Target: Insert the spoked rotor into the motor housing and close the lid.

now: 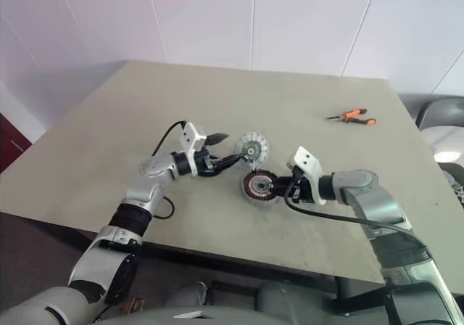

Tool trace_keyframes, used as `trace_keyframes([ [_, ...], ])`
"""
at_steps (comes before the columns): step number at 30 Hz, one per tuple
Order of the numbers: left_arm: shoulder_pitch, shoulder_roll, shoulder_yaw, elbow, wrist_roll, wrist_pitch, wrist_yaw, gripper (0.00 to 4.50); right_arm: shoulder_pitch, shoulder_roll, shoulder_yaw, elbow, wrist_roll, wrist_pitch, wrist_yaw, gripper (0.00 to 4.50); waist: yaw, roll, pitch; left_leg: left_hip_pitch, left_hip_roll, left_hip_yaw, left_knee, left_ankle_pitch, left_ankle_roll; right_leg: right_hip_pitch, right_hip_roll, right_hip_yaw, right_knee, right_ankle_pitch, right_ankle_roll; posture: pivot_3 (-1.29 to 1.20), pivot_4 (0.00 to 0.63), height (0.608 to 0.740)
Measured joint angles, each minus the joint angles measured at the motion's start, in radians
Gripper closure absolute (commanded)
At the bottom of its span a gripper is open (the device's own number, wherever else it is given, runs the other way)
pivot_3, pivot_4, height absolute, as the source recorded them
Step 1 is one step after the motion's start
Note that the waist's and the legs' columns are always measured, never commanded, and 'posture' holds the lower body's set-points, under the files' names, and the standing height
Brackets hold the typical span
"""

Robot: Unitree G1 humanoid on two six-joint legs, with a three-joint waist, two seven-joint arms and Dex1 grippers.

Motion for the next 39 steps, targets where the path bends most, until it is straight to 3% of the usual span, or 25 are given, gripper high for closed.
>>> trace_keyframes([
  [13,0.012,0.003,-0.005,-0.001,0.005,-0.004,0.003,0.11,0.003,0.000,0.000,-0.032,0.011,0.007,0.000,3.75,0.002,0.000,0.000,0.000,0.000,0.000,0.001,0.000,0.000,0.000,0.000,0.000,0.001,0.000,0.000,0.00,0.000,0.740],
  [15,0.016,0.010,-0.004,-0.005,0.005,-0.003,0.003,0.11,-0.040,0.065,0.020,0.009,-0.016,0.003,-0.036,3.75,-0.008,-0.001,0.000,0.002,0.001,0.001,0.000,0.000,0.000,0.001,0.001,0.000,0.001,0.001,-0.001,0.00,0.000,0.740],
  [18,0.018,-0.002,-0.010,-0.008,0.005,-0.002,0.003,0.11,-0.145,0.246,0.129,0.137,-0.100,-0.030,-0.127,3.75,-0.021,-0.001,0.000,0.006,0.004,0.001,-0.001,0.000,0.000,0.002,0.004,0.000,0.003,0.002,-0.003,0.00,0.000,0.740],
  [20,0.018,-0.005,-0.015,-0.010,0.005,-0.001,0.004,0.11,-0.168,0.284,0.161,0.169,-0.124,-0.056,-0.143,3.75,-0.013,-0.001,0.000,0.006,0.004,0.000,0.000,0.000,0.000,0.002,0.004,0.000,0.003,0.002,-0.003,0.00,0.000,0.740],
  [30,0.021,0.007,-0.014,-0.010,0.008,0.001,0.021,0.11,-0.196,0.293,0.159,0.233,-0.145,-0.102,-0.121,3.75,-0.001,-0.001,0.000,0.006,0.003,0.000,0.000,0.000,0.000,0.004,0.004,0.000,0.002,0.004,-0.006,0.00,0.000,0.740],
  [39,0.020,0.007,-0.014,-0.010,0.009,0.001,0.024,0.11,-0.182,0.215,0.109,0.229,-0.088,-0.094,-0.022,3.75,-0.001,-0.001,0.000,0.005,0.003,0.000,0.000,0.000,0.000,0.003,0.004,0.000,0.002,0.004,-0.006,0.00,0.000,0.740],
])
